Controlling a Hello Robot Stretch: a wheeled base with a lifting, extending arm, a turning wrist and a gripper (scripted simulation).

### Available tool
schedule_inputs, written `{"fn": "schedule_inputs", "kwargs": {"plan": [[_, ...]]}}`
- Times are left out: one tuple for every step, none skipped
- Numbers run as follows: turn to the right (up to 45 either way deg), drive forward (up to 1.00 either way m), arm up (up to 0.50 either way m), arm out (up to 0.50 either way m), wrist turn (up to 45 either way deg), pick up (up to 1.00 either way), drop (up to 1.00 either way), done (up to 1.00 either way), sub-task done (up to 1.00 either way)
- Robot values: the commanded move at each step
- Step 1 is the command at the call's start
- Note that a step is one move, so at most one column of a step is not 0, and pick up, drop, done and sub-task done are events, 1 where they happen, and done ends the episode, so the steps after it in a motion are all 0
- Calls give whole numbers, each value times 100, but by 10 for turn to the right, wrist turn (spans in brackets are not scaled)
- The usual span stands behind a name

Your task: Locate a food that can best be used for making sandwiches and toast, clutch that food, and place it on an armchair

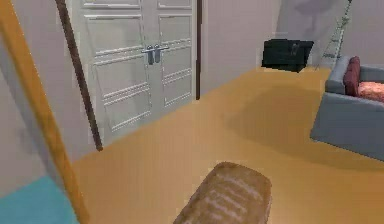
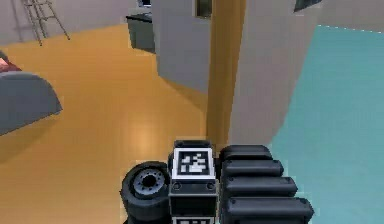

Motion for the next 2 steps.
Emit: {"fn": "schedule_inputs", "kwargs": {"plan": [[360,0,0,0,0,0,0,0,0],[0,50,0,0,0,0,0,0,0]]}}
